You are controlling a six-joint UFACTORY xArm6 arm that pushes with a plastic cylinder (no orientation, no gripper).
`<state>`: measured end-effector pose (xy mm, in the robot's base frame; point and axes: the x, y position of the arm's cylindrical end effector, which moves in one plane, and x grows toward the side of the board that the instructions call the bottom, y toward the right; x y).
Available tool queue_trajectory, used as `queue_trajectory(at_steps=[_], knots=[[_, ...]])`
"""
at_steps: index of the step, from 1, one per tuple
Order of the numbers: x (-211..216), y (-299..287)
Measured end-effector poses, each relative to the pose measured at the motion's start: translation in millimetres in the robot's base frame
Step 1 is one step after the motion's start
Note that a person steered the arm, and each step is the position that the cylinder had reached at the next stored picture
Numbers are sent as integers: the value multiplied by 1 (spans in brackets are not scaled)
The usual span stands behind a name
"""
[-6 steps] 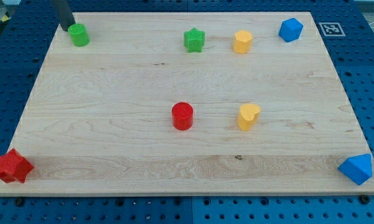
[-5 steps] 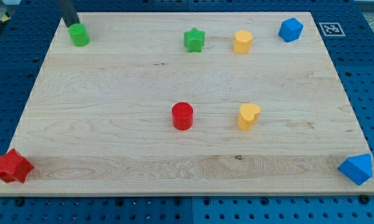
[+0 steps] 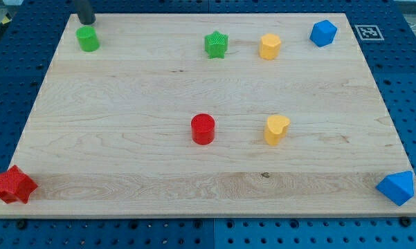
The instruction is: Move your arm towards center
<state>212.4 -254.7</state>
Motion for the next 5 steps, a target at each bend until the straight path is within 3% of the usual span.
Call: queue_trajectory(at_steps=[2,3,5], knots=[[-5,8],[36,91],[40,100]])
